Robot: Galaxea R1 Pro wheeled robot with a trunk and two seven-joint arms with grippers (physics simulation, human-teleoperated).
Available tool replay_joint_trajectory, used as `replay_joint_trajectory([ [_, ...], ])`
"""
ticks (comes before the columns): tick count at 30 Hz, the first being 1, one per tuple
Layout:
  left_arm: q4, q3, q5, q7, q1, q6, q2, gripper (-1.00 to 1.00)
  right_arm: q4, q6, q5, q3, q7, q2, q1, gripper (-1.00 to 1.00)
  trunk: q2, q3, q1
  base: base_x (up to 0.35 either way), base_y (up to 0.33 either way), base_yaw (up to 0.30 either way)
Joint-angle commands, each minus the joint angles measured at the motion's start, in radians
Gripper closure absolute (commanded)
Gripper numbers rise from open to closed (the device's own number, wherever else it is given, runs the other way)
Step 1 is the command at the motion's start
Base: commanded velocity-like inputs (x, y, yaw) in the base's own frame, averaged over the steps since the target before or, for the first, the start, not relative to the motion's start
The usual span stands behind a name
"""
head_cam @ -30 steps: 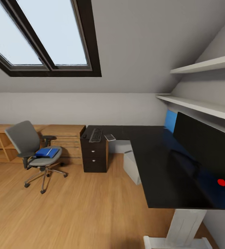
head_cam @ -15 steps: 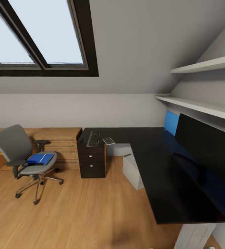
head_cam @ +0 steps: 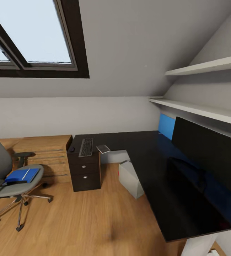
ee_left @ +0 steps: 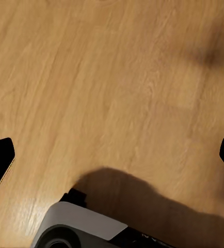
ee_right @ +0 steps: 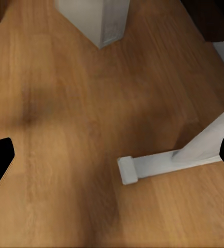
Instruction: In the bedroom, organize the workspace by keeping the computer under the desk, ensuring the monitor is on the desk, placing the keyboard on the desk next to the monitor, placing the mouse on the desk next to the keyboard, moving the folder from the swivel chair onto the desk next to the mouse, stacking the notebook on top of the folder with the pen on top of the notebook, and positioning the swivel chair next to the desk.
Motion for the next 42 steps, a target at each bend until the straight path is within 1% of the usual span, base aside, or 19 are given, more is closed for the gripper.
replay_joint_trajectory([
  [1,-0.003,-0.006,0.006,0.009,0.0,0.002,0.001,-1.0,0.001,-0.004,-0.009,0.009,-0.003,0.001,-0.001,-1.0,-0.001,-0.002,0.001,0.175,0.305,-0.175],
  [6,0.003,-0.006,0.006,0.009,0.0,0.002,0.001,-1.0,0.001,-0.004,-0.009,0.009,-0.002,0.001,-0.001,-1.0,-0.001,-0.002,0.001,0.174,0.306,-0.102],
  [13,0.013,-0.006,0.005,0.009,0.0,0.002,-0.001,-1.0,0.001,-0.004,-0.009,0.01,-0.002,0.001,-0.001,-1.0,-0.001,-0.006,0.001,0.205,0.287,0.007],
  [35,0.014,-0.008,0.004,0.009,0.0,0.002,-0.001,-1.0,0.0,-0.007,-0.009,0.009,-0.003,0.001,-0.001,-1.0,-0.001,-0.035,0.001,0.28,0.209,0.116],
  [40,0.014,-0.008,0.001,0.009,0.0,-0.004,0.0,-1.0,0.002,-0.045,-0.005,0.01,-0.003,0.0,-0.001,-1.0,-0.001,-0.036,0.001,0.308,0.165,0.02],
  [42,0.014,-0.008,0.001,0.009,0.0,-0.023,-0.001,-1.0,0.004,-0.072,-0.003,0.01,-0.003,-0.001,0.0,-1.0,-0.001,-0.036,0.001,0.312,0.15,0.005],
])
